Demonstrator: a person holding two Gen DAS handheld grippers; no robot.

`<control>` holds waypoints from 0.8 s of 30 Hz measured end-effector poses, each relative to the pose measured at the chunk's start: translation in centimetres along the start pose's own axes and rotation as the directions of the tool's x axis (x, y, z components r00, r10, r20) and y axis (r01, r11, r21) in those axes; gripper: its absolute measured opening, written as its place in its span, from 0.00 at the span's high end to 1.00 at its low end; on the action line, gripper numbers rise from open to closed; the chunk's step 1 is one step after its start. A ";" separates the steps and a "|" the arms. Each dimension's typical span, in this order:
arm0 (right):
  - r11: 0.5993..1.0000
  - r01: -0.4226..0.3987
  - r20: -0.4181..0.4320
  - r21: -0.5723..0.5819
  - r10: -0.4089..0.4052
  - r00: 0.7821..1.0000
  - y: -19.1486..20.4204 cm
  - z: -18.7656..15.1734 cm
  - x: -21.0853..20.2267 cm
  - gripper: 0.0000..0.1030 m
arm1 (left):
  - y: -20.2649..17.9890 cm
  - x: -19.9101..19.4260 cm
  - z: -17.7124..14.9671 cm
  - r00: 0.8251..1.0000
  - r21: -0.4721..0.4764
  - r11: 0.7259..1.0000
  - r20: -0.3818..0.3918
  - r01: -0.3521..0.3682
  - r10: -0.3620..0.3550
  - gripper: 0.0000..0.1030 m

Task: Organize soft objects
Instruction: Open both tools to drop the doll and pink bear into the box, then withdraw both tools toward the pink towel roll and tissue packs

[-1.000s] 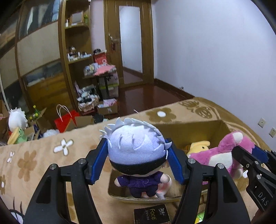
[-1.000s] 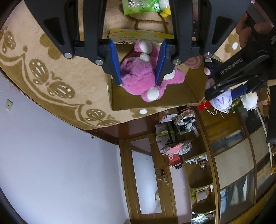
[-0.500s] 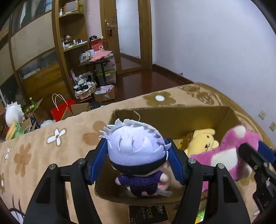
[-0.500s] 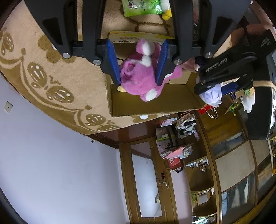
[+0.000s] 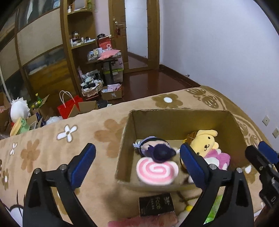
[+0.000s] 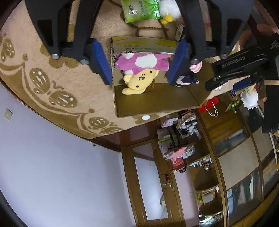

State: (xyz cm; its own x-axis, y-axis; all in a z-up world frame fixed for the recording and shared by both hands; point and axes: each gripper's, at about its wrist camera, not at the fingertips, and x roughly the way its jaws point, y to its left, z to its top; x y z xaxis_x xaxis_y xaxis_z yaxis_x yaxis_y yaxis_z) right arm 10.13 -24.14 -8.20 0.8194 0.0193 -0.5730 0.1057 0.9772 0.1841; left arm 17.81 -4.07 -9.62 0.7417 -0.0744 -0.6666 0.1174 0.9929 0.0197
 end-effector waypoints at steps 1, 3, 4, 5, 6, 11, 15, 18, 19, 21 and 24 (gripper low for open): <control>1.000 -0.010 -0.002 0.004 0.010 1.000 -0.1 0.1 -0.3 0.27 | 0.3 -0.5 0.0 1.000 -0.008 1.000 -0.003 0.003 -0.003 0.06; 1.000 -0.017 -0.011 0.005 0.017 1.000 -0.1 0.2 -0.9 0.21 | 0.7 -1.2 -0.1 1.000 -0.010 1.000 -0.006 -0.007 0.007 0.06; 1.000 -0.013 -0.011 0.008 0.013 1.000 -0.1 0.3 -1.1 0.19 | 0.9 -1.6 -0.2 1.000 -0.009 1.000 -0.006 -0.015 0.015 0.06; 1.000 -0.011 -0.008 0.014 0.011 1.000 -0.2 0.3 -1.5 0.13 | 0.9 -1.9 -0.3 1.000 -0.007 1.000 -0.006 -0.019 0.019 0.04; 1.000 -0.013 -0.004 0.023 0.014 1.000 -0.3 0.4 -1.8 0.08 | 1.1 -2.3 -0.3 1.000 -0.005 1.000 -0.010 -0.025 0.025 0.02; 0.998 -0.038 -0.013 0.053 0.038 0.999 -0.6 0.5 -2.9 0.02 | 1.8 -3.7 -0.8 0.999 -0.029 0.999 -0.027 -0.033 0.033 0.02; 0.998 -0.043 -0.055 0.039 0.045 0.997 -0.3 0.0 -3.3 0.01 | 2.0 -4.2 -1.5 0.998 -0.036 0.998 -0.047 -0.044 0.042 0.02; 0.999 -0.041 -0.083 0.028 0.043 0.996 0.0 -0.8 -3.4 0.01 | 2.1 -4.1 -2.5 0.995 -0.039 0.998 -0.086 -0.056 0.052 0.02; 0.999 -0.039 -0.090 0.026 0.041 0.995 0.1 -1.1 -3.4 0.01 | 2.2 -3.9 -2.8 0.994 -0.040 0.998 -0.100 -0.053 0.049 0.02; 0.999 -0.033 -0.111 0.022 0.036 0.993 0.2 -1.8 -3.3 0.01 | 2.4 -3.7 -3.4 0.991 -0.039 0.998 -0.124 -0.047 0.042 0.02; 0.999 -0.030 -0.141 0.018 0.032 0.989 0.4 -2.7 -2.9 0.01 | 2.6 -3.2 -4.3 0.987 -0.044 0.998 -0.160 -0.039 0.032 0.02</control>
State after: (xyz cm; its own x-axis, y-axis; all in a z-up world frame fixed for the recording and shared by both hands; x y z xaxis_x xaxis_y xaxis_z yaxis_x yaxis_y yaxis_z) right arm 6.24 -23.22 -8.66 0.7348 0.0805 -0.6735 0.0915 0.9721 0.2159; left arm 12.89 -0.84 -10.66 0.6299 -0.0272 -0.7762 0.0590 0.9982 0.0129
